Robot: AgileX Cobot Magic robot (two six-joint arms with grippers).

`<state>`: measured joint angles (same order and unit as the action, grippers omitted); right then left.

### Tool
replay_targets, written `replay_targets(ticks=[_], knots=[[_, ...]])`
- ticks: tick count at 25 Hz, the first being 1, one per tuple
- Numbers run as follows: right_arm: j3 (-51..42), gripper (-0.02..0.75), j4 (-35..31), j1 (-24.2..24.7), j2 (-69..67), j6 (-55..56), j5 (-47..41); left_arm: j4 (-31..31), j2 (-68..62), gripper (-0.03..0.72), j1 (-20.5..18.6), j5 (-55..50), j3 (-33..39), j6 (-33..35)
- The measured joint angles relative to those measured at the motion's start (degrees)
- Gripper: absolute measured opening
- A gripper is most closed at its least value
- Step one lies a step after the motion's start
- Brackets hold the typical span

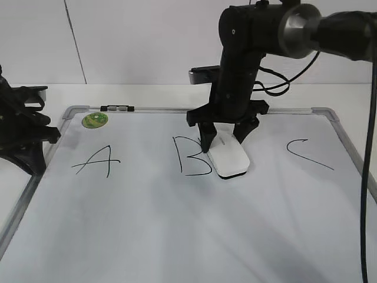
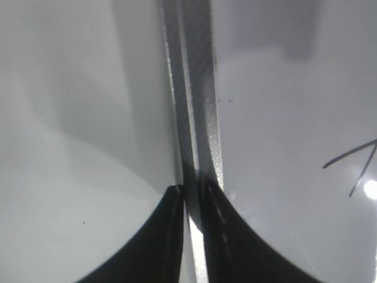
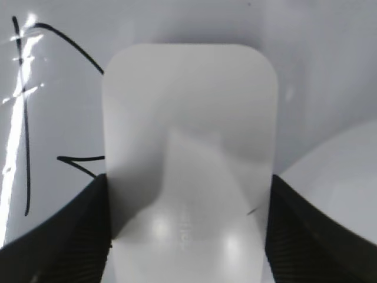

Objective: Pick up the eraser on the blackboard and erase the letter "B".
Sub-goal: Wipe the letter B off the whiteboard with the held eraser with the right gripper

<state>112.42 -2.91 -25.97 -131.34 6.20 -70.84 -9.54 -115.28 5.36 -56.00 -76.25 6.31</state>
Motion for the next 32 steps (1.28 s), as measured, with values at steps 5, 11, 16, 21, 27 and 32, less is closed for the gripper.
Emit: replay_targets(ticks=[5, 11, 16, 21, 27, 32], knots=[[0.46, 0.534, 0.00, 0.00, -0.32, 0.00, -0.57, 0.00, 0.00, 0.081, 0.00, 0.00, -0.09, 0.00], [1.16, 0.534, -0.81, -0.80, -1.25, -0.18, -1.19, 0.00, -0.13, 0.081, 0.00, -0.45, -0.09, 0.00], [1.73, 0.534, 1.06, -3.85, -1.82, -0.18, -1.25, 0.22, -0.13, 0.081, 0.00, -1.05, -0.09, 0.00], [3.90, 0.534, 0.90, -9.28, -2.62, -0.18, -0.65, 0.22, -0.13, 0.081, 0.00, -1.50, -0.09, 0.00], [4.80, 0.534, 0.67, -12.01, -3.11, -0.46, -0.57, 0.44, -0.13, 0.081, 0.00, -1.96, -0.09, 0.00], [4.80, 0.534, 0.67, -11.51, -3.11, 0.04, -0.19, 0.44, -0.13, 0.083, 0.00, -2.04, -0.09, 0.00]])
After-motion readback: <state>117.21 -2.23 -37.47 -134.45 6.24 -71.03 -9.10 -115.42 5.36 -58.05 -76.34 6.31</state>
